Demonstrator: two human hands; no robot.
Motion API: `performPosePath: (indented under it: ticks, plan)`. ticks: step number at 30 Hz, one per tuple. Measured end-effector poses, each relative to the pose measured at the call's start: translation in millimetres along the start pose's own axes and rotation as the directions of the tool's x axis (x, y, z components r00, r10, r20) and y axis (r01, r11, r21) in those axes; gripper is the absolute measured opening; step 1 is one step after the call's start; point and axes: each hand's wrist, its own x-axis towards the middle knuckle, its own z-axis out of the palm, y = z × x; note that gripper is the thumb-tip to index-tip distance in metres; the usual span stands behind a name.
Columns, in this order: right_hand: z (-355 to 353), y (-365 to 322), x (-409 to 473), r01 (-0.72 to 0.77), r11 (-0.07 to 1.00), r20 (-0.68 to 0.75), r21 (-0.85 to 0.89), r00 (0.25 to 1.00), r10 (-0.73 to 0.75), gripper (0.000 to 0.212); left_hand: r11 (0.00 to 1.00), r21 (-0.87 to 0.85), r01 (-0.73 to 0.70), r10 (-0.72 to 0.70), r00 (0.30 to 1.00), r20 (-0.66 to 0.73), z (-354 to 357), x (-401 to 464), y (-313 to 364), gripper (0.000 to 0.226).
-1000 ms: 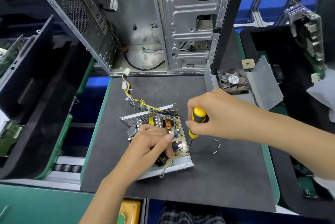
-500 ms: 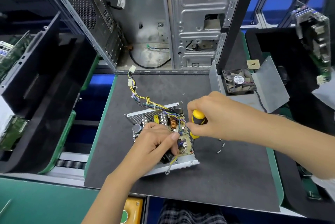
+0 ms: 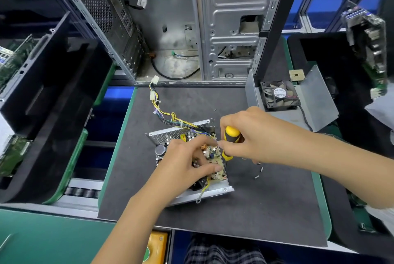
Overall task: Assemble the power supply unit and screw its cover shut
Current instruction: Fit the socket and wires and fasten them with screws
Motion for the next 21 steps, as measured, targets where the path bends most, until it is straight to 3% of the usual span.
performPosePath:
  ticks: [8, 11, 13, 17, 21]
  plan:
    - [1.9, -10.5, 3.1, -0.027, 0.999, 0.012, -0.028, 1.0, 0.028, 0.034, 0.998, 0.053, -0.027, 0.027, 1.0, -0.005, 9.5, 16.4, 10.1, 0.032]
    - [1.2, -18.2, 0.9, -0.011, 0.927, -0.027, -0.374, 1.0, 0.001, 0.045, 0.993, 0.113, -0.033, 0.038, 0.999, -0.038, 11.5, 15.1, 6.9, 0.038]
    - [-7.7, -23.9, -2.4, 0.109, 0.871, 0.022, -0.479, 0.993, -0.112, 0.038, 0.988, 0.137, -0.066, 0.07, 0.997, -0.024, 11.5, 13.7, 8.3, 0.047]
    - [-25.3, -35.7, -2.3, 0.238, 0.919, 0.311, -0.313, 0.941, -0.137, 0.023, 0.996, 0.084, -0.033, 0.038, 0.998, -0.05, 12.8, 10.2, 10.5, 0.042]
    - [-18.9, -35.6, 6.5, 0.216, 0.85, 0.235, -0.481, 0.965, -0.112, 0.014, 0.993, 0.097, -0.067, 0.071, 0.997, -0.038, 13.2, 10.6, 9.6, 0.037]
